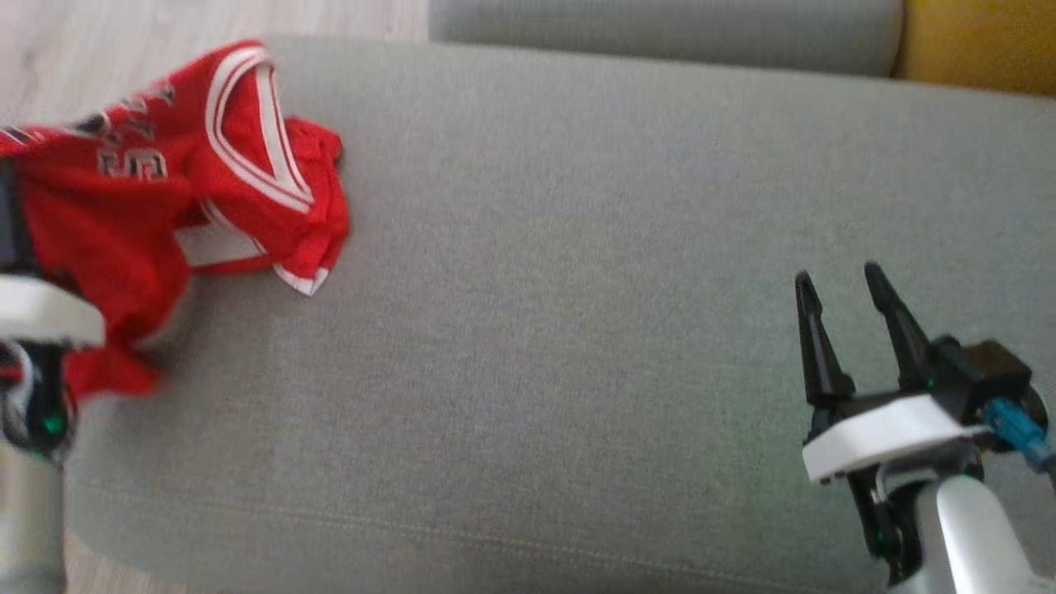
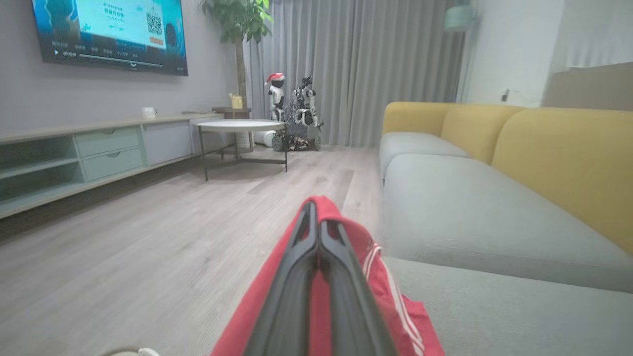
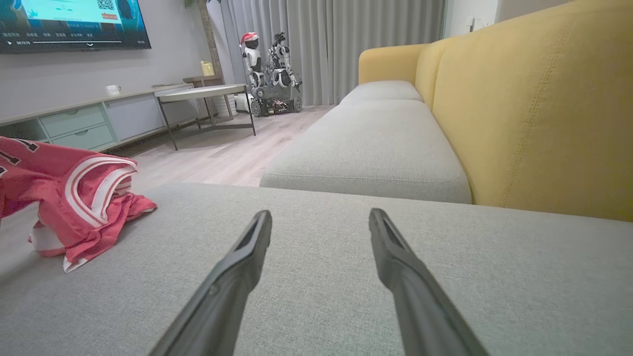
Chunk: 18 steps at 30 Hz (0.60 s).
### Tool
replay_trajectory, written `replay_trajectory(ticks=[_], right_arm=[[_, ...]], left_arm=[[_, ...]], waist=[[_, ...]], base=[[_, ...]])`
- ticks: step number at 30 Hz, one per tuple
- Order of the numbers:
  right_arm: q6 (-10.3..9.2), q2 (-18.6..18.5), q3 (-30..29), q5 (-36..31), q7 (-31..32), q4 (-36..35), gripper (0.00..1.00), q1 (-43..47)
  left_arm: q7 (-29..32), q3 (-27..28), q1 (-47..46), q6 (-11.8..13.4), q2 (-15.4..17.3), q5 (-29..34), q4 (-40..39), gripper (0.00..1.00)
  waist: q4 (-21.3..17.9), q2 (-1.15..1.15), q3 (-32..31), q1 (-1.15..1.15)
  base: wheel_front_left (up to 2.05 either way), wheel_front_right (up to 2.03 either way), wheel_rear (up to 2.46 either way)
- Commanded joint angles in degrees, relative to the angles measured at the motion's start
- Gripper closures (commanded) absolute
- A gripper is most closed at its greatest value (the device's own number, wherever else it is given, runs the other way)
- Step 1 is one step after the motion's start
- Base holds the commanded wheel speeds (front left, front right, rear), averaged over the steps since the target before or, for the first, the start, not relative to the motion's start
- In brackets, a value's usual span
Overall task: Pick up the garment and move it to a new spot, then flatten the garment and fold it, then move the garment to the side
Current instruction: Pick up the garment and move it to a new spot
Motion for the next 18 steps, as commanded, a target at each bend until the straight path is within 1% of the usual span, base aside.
replay_trajectory(ticks=[1, 3, 8, 11, 13, 15, 16, 18], right_arm=[[-0.04, -0.1, 1.1, 0.4, -0.6, -2.3, 0.0, -0.5], [-0.04, -0.1, 1.0, 1.0, -0.5, -2.8, 0.0, 0.6], [-0.04, -0.1, 1.5, 1.9, -0.2, -4.1, 0.0, 2.4], [-0.04, -0.1, 1.5, 2.0, 0.1, -4.7, 0.0, 3.0], [-0.04, -0.1, 1.6, 1.9, 0.3, -5.1, 0.0, 3.0], [-0.04, -0.1, 1.8, 2.2, 0.4, -5.4, 0.0, 2.9], [-0.04, -0.1, 2.0, 2.2, 0.4, -5.7, 0.0, 2.5], [-0.04, -0.1, 2.2, 2.2, 0.4, -6.1, 0.0, 2.0]], left_arm=[[0.2, 1.6, -0.1, 0.5, 2.1, 0.4, -4.4, 1.0], [2.2, 1.5, 4.4, 1.4, 1.4, 0.2, -11.4, 1.0], [8.7, 1.9, 16.9, 5.3, -0.1, 0.0, -30.2, 1.0], [12.2, 1.3, 22.6, 7.2, -1.4, 0.1, -39.1, 1.0], [13.6, 0.6, 25.0, 7.8, -2.3, -0.1, -43.1, 1.0], [14.4, -0.7, 26.2, 7.7, -3.4, -0.8, -45.2, 1.0], [14.8, -2.2, 26.6, 7.7, -4.4, -1.1, -46.7, 1.0], [15.2, -4.1, 26.1, 7.2, -5.3, -1.5, -47.4, 1.0]], waist=[[-0.3, 0.0, -2.2, 0.0], [-0.9, 0.0, -3.4, 0.0], [-3.7, 0.0, -5.1, 0.0], [-5.5, 0.0, -5.3, 0.0], [-6.9, 0.0, -5.0, 0.0], [-8.6, 0.0, -4.8, 0.0], [-10.6, 0.0, -4.3, 0.0], [-12.7, 0.0, -3.5, 0.0]], base=[[0.0, 0.0, 0.0], [0.0, 0.0, 0.0], [0.0, 0.0, 0.0], [0.0, 0.0, 0.0], [0.0, 0.0, 0.0], [0.0, 0.0, 0.0], [0.0, 0.0, 0.0], [0.0, 0.0, 0.0]])
